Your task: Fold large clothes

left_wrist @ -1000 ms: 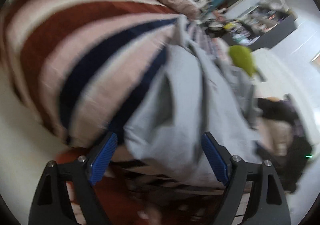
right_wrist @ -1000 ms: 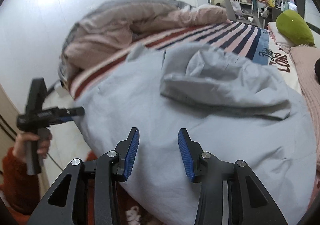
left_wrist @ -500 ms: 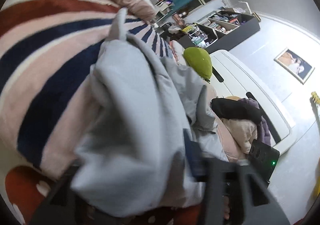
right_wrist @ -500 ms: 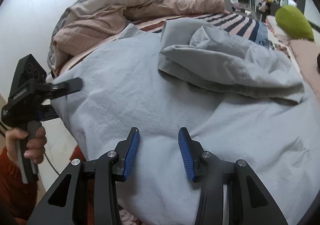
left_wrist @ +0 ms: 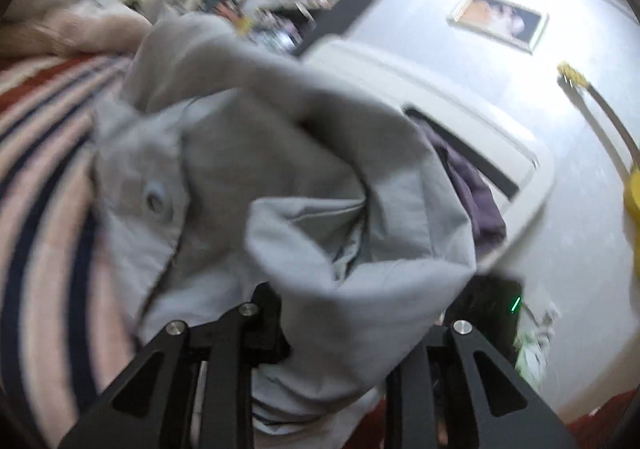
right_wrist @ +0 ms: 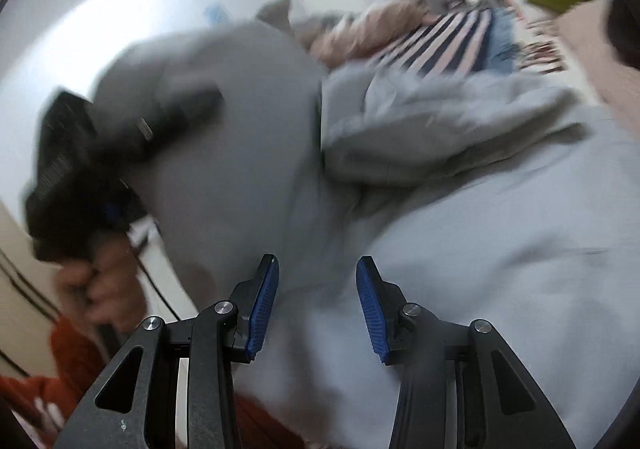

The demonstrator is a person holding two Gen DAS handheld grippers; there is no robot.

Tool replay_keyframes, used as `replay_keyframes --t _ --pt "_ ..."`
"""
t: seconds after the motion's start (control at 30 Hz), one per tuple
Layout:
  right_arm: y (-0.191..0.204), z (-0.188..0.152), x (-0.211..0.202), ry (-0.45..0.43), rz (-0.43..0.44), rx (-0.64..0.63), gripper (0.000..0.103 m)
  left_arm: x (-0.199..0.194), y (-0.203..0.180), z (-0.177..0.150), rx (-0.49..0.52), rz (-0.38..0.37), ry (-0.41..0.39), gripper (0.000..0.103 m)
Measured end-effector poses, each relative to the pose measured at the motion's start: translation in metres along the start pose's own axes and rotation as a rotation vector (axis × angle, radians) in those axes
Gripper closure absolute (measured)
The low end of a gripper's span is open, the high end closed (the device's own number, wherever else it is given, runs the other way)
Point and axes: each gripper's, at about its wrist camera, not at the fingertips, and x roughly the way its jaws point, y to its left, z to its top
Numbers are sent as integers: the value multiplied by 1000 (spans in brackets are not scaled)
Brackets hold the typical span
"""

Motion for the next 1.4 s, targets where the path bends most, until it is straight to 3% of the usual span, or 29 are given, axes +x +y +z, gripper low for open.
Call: replay_keyframes --t 0.07,0.17,0.3,0.37,0.4,0.5,0.6,0.63,0.67,0.87,0.97,1.1,1.17,1.2,1.4 --pt "-22 7 -32 -42 -69 12 57 28 -5 -6 6 -32 69 80" --pt "-53 18 -65 -83 -170 46 57 63 -5 -20 -2 -49 156 80" --pt "-76 33 -91 -149 -152 112 56 81 -2 -39 -9 -59 204 77" --pt "-72 43 -91 -164 -121 106 35 81 -2 -42 6 -60 202 76" --pt "-68 45 -90 -163 -105 97 31 79 -1 -41 16 -66 202 75" --pt "-51 59 -69 -109 -37 46 30 75 2 -39 23 -88 197 71" --pt "-39 64 -26 4 -111 -18 32 61 -9 -39 25 -113 184 60" --pt "-37 64 -18 32 -135 -30 40 57 -10 -36 29 -118 181 52" --pt "-39 62 -5 67 -149 -32 42 48 -11 -35 37 -118 179 51" --pt "-45 51 0 95 -236 -21 42 -8 7 -35 37 56 102 51" --pt "-40 54 -6 98 -252 -40 42 -2 39 -37 -30 164 138 51" --pt "-23 69 -28 37 -240 -51 38 13 59 -47 -57 172 160 50" --pt "-11 74 -42 -6 -199 -42 19 13 59 -48 -49 167 154 50" --pt "-6 75 -46 -12 -187 -40 16 13 60 -48 -48 163 155 49" --pt "18 68 -20 54 -96 -18 7 20 66 -43 -63 137 145 49"
